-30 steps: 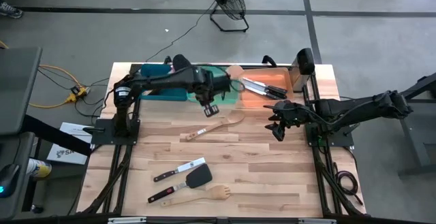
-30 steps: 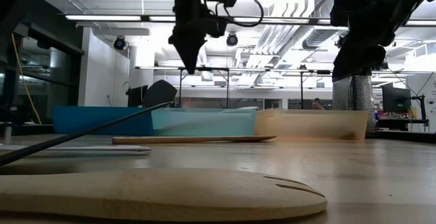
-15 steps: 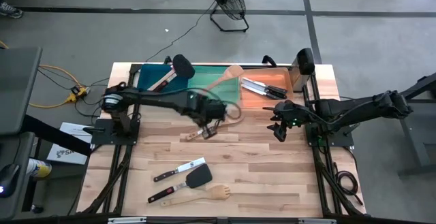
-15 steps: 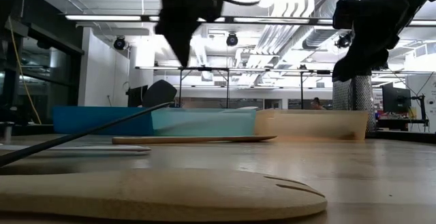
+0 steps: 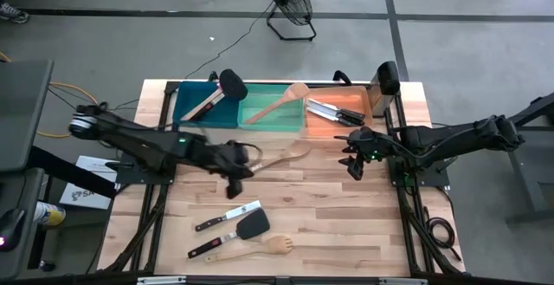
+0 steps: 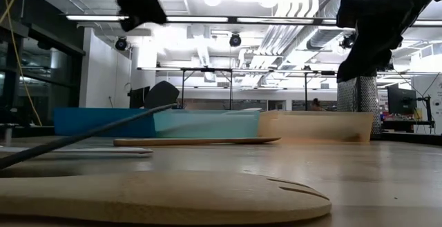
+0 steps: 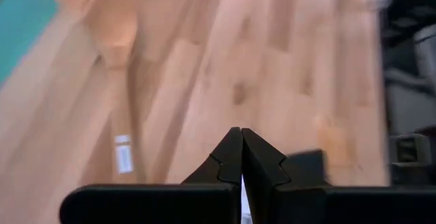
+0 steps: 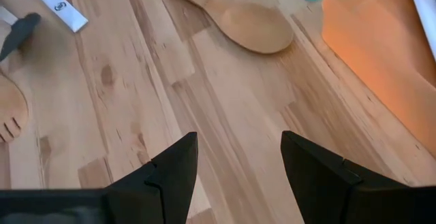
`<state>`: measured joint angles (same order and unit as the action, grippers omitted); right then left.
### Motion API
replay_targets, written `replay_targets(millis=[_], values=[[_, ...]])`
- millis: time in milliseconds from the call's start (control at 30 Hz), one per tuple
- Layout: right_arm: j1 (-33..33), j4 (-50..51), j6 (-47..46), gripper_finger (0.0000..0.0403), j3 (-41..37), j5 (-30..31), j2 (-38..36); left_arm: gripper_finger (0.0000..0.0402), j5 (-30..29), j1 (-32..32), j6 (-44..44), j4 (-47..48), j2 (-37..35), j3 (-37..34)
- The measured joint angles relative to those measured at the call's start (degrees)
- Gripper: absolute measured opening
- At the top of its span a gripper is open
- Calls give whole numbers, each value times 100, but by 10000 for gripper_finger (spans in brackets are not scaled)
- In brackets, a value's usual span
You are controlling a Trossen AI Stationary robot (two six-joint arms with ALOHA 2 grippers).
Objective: Pick & Place Kitchen Items
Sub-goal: Put the black spatula into the blue bin
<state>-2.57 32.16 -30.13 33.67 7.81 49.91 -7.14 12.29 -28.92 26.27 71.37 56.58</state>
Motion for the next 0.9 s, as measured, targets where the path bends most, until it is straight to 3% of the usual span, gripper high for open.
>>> replay_targets(millis=[200,367,667,900], values=[[0,-64,7,202,0,122,2,0,162,69,-585,-566,-1403,-1097],[0,-75,4,202,0,120,0,0,245,559,-1212,-416,-1957,-1353],[0,-109,-187,202,0,122,0,0,-392,2236,-2444,126,-1745,-1354],[0,-110,-468,202,0,122,2,0,-697,3285,-3020,650,-915,-945]])
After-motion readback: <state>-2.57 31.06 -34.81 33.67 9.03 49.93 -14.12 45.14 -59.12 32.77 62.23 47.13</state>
